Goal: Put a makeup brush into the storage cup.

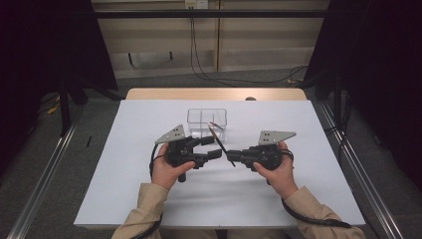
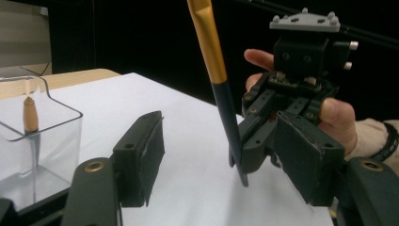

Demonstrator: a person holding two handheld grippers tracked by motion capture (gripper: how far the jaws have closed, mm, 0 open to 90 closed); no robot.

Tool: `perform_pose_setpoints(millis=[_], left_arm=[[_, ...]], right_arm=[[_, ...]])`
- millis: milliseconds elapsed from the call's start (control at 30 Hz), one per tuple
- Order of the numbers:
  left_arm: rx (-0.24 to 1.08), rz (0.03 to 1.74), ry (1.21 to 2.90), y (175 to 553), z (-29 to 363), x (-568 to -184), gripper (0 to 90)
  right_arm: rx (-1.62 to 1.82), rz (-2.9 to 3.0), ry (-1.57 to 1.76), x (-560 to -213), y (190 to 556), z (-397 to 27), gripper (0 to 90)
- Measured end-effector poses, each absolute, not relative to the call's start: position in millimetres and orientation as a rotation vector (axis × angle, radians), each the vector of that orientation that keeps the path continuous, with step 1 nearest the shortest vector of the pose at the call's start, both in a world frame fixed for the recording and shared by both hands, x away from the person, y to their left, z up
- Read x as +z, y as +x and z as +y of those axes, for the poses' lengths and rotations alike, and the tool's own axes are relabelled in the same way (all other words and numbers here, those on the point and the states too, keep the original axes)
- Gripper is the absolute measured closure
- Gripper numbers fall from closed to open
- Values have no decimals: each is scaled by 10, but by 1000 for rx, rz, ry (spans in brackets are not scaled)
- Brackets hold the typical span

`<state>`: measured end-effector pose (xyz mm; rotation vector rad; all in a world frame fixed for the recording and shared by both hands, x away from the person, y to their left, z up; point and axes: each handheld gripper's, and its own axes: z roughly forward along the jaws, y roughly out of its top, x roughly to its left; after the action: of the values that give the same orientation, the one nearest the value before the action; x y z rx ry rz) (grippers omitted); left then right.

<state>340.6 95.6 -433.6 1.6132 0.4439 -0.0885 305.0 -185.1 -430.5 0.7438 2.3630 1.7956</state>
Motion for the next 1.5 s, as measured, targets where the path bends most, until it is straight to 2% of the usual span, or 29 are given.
perform_pose_setpoints(millis=[200, 733, 800, 1100, 1167, 1300, 1500], left_arm=[[-108, 450, 1596, 3412, 912, -4351, 450], [-162, 471, 1562, 3390, 891, -4363, 821], [-156, 468, 1574, 3377, 875, -4356, 832], [-131, 461, 1601, 3369, 867, -4355, 834], [-130, 460, 1604, 3368, 870, -4347, 834], [-122, 462, 1604, 3366, 883, -4333, 834], [-105, 457, 1610, 3367, 910, -4315, 833]], right_arm=[[1789, 2367, 750, -4318, 3050, -1850, 849], [1786, 2375, 751, -4345, 3041, -1818, 848], [1773, 2389, 737, -4355, 3033, -1796, 900], [1808, 2363, 758, -4382, 3046, -1812, 900], [1808, 2352, 767, -4380, 3048, -1823, 831], [1812, 2342, 780, -4381, 3044, -1855, 791], [1802, 2283, 819, -4369, 3046, -1912, 562]])
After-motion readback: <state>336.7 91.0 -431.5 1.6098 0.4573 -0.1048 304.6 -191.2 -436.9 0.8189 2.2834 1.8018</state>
